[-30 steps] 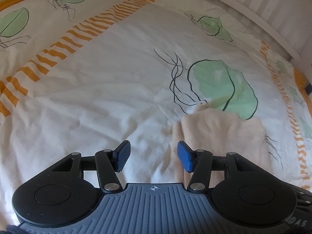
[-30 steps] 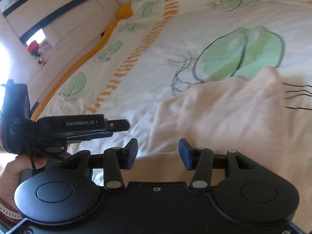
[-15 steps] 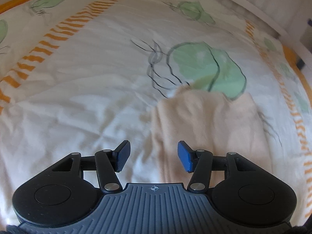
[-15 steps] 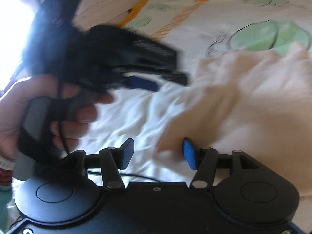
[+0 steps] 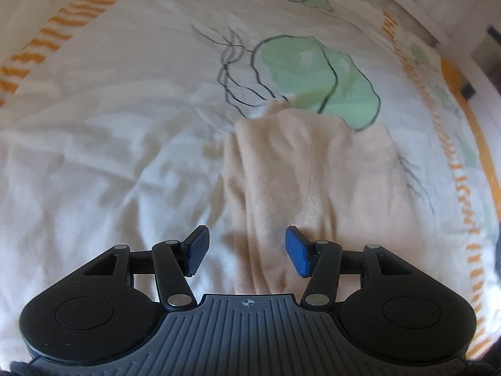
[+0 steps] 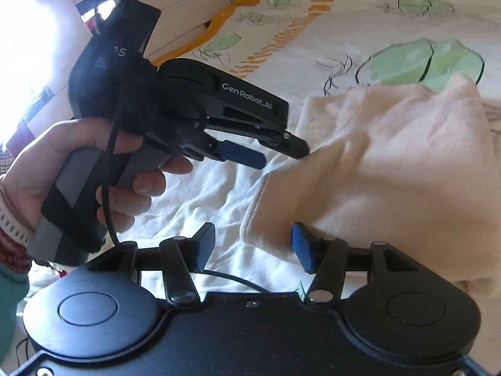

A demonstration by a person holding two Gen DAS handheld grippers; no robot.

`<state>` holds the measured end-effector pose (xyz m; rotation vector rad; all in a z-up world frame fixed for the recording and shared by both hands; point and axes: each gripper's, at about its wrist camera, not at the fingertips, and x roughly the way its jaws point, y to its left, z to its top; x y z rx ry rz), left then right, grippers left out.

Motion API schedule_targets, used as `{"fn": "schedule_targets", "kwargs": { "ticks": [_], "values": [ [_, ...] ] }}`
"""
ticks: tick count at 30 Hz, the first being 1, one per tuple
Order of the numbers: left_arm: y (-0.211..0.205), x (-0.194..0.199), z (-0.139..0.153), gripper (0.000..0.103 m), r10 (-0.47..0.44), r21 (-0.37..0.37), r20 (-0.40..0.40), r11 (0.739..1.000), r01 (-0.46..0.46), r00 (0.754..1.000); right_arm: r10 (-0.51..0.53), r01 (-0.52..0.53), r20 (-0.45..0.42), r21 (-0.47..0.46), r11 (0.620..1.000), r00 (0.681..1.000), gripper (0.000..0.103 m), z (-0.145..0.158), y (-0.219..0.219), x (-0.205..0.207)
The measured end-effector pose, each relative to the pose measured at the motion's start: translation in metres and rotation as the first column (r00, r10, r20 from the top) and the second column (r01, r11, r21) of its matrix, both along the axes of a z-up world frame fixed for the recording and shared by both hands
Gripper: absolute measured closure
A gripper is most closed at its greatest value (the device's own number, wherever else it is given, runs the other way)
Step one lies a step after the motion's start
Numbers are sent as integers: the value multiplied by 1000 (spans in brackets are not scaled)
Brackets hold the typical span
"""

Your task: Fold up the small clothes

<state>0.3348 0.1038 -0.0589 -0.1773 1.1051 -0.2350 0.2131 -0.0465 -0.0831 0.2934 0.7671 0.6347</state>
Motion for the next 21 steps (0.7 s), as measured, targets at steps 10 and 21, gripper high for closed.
{"fn": "schedule_targets", "kwargs": {
  "ticks": [10, 21],
  "values": [
    [11, 2, 7, 51, 75, 5, 24, 997, -75, 997, -20, 26, 123, -50, 998, 992, 42, 17, 20, 3],
    [7, -5, -5, 51, 26, -106, -66, 994, -32, 997, 20, -21, -17, -99, 995, 1000, 39, -15, 30, 21]
  ]
}}
